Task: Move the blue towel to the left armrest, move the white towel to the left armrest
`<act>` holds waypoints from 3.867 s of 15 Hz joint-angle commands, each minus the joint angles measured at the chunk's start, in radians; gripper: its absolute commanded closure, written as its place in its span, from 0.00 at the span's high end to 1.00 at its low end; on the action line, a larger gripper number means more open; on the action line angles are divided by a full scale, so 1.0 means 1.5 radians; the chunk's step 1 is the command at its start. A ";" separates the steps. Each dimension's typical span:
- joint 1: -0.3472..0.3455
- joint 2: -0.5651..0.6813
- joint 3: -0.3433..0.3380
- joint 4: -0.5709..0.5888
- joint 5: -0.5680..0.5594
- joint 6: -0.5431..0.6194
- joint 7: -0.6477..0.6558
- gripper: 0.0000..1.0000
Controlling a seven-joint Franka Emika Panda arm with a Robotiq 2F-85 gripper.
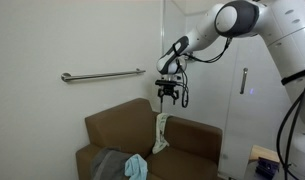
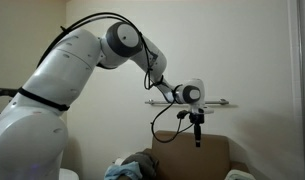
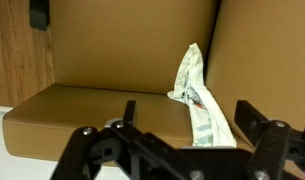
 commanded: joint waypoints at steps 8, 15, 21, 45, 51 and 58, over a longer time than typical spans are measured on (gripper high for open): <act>-0.133 0.284 0.017 0.446 0.114 -0.182 0.051 1.00; -0.155 0.361 0.016 0.550 0.119 -0.209 0.069 1.00; -0.164 0.428 0.039 0.645 0.113 -0.251 0.126 1.00; -0.207 0.599 0.066 0.894 -0.009 -0.611 0.417 1.00; -0.206 0.630 0.067 0.937 -0.029 -0.625 0.445 1.00; -0.205 0.607 0.064 0.896 -0.029 -0.566 0.465 1.00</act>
